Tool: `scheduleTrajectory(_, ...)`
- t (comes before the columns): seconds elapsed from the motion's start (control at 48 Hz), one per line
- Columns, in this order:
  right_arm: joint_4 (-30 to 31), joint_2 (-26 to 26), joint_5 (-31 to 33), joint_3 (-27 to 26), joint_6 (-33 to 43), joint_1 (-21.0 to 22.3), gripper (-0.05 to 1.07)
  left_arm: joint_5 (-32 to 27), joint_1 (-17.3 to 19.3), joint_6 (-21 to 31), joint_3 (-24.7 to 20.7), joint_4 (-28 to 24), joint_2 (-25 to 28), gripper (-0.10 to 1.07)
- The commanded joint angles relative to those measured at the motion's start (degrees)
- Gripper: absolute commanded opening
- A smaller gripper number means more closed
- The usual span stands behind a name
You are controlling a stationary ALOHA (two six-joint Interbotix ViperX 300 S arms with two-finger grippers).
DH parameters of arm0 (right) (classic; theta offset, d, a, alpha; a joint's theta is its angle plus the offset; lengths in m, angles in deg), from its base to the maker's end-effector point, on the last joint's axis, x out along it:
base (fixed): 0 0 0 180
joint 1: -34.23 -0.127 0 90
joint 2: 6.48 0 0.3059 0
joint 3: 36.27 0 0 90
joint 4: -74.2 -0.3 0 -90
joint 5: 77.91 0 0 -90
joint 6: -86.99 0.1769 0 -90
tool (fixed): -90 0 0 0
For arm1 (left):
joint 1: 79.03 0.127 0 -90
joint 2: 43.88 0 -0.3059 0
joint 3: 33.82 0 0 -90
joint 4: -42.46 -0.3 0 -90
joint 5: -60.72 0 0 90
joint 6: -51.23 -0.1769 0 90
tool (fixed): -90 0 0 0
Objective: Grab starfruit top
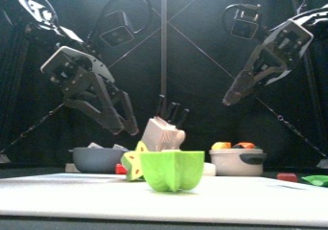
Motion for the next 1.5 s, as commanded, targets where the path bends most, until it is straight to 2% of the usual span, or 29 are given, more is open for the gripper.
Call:
scheduleTrajectory(0.0, -0.4, -0.4, -0.3, -0.6, 0.3, 0.5, 0.88, -3.1, -0.5, -0.7, -1.9, -4.2, -0.1, 1.02)
scheduleTrajectory(0.125, -0.6, -0.4, -0.4, -1.8, 0.1, 1.5, 0.88, -5.8, -1.1, -1.5, -1.8, -9.4, 0.3, 1.02)
scheduleTrajectory(0.333, -0.8, -0.3, -0.7, -1.8, 0.1, 1.9, 0.88, -3.8, -2.8, -1.6, -3.7, -13.4, 2.4, 1.02)
scheduleTrajectory(1.042, -0.7, 0.2, -0.8, -1.1, 0.1, 1.9, 0.88, -3.3, -5.7, -3.1, -9.0, -17.1, 11.1, 1.02)
scheduleTrajectory(1.479, -0.6, 0.4, -0.9, -1.1, 0.1, 1.9, 0.88, -4.3, -5.9, -3.6, -9.6, -17.1, 13.0, 0.99)
